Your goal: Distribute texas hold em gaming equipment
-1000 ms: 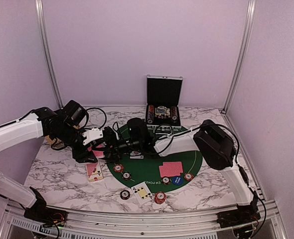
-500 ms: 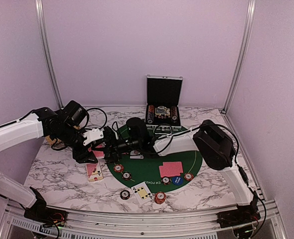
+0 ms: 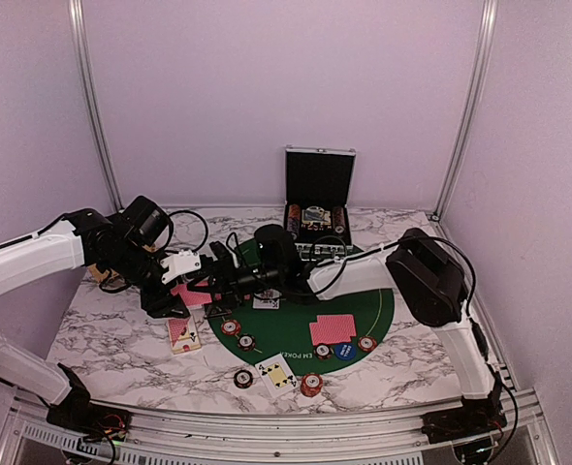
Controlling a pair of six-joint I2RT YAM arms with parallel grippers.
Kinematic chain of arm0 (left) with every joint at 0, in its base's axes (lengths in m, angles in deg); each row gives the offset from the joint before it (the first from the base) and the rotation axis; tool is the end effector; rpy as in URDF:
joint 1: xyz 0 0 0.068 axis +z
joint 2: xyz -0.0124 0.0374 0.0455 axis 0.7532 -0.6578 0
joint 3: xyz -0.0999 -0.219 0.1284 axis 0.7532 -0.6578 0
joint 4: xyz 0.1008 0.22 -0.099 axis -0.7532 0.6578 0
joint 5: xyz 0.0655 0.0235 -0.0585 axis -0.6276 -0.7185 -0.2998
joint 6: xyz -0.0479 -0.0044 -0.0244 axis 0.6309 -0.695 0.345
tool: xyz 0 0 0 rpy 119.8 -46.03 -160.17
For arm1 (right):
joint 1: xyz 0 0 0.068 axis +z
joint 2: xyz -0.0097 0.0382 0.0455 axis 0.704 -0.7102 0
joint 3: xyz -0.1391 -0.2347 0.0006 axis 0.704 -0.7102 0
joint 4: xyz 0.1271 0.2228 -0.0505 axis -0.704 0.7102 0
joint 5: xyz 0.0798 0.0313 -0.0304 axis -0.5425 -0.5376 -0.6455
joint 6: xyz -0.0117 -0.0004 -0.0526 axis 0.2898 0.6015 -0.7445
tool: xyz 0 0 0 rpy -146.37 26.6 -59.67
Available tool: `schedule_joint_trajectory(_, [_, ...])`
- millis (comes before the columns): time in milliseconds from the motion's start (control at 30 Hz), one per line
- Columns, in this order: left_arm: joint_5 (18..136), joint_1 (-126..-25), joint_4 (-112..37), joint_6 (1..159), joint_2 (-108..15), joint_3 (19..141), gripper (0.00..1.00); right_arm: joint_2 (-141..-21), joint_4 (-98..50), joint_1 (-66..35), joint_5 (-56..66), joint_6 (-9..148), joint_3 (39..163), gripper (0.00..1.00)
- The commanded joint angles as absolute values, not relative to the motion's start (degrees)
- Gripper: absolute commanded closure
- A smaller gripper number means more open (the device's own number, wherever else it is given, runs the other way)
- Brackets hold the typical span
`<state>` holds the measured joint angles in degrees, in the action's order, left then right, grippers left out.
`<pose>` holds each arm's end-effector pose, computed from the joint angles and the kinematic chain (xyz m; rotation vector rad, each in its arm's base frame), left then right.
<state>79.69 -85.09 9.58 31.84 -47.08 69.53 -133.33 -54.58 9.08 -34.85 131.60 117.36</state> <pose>0.2092 -0.1614 0.2728 1.6029 2.0502 -0.2441 0.2864 0.4364 0.1696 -0.5073 2.3011 2.0669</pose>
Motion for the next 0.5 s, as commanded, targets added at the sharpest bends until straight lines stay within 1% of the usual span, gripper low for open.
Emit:
schedule_joint_trajectory(0, [80.15,-85.34,8.54,31.59,-45.61,69.56,1.0,-131.29,-52.75,8.09,-34.93,130.94,115.78,0.5])
schedule_joint_trajectory(100, [80.14,-85.34,8.62,31.7,-45.47,69.47,1.0,-130.79,-52.73,7.84,-35.3,130.97,115.41,0.55])
schedule_joint_trajectory(300, [79.63,-85.34,8.62,31.52,-45.45,69.12,1.0,-128.95,-53.03,7.44,-35.53,130.94,114.12,0.68])
schedule_joint_trajectory(467, [79.64,-85.31,8.57,31.65,-45.69,69.04,1.0,-127.41,-52.15,7.38,-35.61,130.19,113.4,0.7])
